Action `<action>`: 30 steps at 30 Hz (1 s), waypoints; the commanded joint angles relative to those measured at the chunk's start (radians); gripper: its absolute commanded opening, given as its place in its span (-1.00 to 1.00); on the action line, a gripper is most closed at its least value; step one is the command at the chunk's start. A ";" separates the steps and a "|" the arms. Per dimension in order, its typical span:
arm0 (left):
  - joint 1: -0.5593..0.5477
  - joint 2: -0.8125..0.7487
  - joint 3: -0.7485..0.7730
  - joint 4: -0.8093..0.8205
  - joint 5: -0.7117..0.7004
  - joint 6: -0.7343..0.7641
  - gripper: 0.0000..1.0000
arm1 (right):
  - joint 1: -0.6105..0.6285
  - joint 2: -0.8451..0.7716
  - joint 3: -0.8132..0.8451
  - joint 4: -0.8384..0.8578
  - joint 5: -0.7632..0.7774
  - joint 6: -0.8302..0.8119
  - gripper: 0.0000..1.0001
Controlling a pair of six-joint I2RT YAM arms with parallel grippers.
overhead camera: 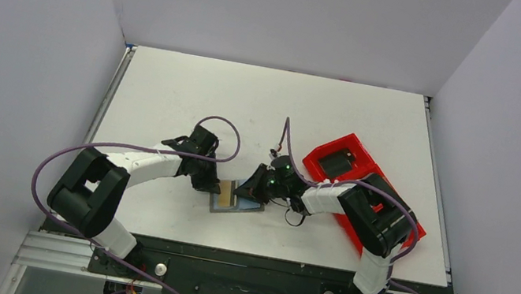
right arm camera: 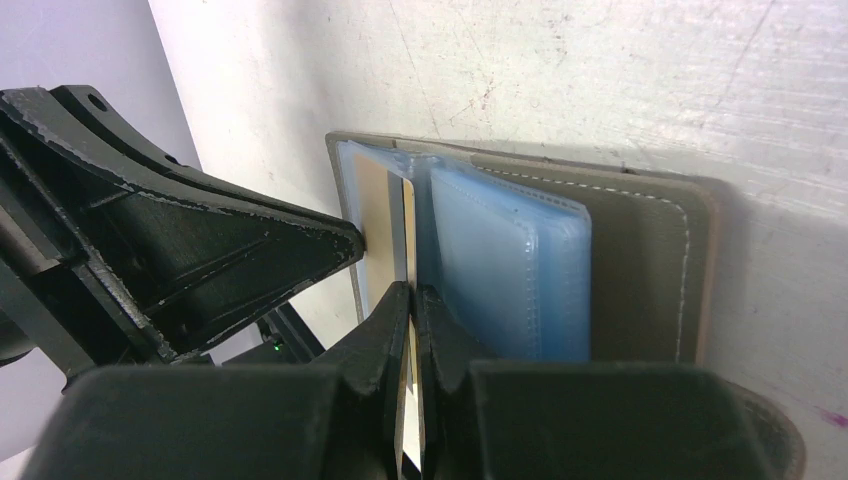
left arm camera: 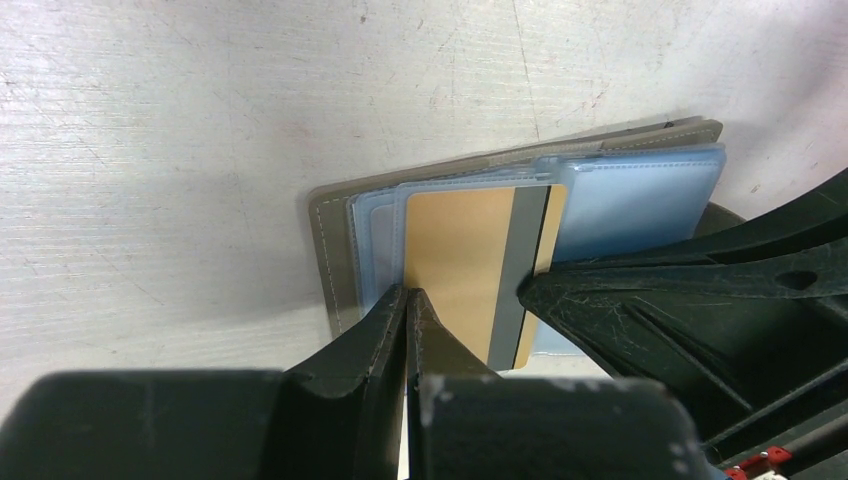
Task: Take the credit cards out of the card holder
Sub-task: Remove the credit card from the card holder.
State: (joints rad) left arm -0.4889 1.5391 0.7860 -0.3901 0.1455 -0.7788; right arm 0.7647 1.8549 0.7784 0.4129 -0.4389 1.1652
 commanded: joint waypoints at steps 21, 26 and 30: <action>0.012 0.035 -0.012 -0.053 -0.065 0.024 -1.00 | -0.039 -0.071 -0.014 -0.103 0.063 -0.093 -1.00; 0.012 0.043 -0.008 -0.053 -0.064 0.025 -1.00 | -0.039 -0.071 -0.022 -0.106 0.069 -0.095 -0.96; 0.012 0.048 -0.005 -0.048 -0.063 0.027 -1.00 | -0.041 -0.072 -0.028 -0.081 0.057 -0.086 -0.87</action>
State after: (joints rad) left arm -0.4816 1.5482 0.7864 -0.4030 0.1200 -0.7776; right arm 0.7334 1.8214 0.7681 0.3428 -0.4194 1.1049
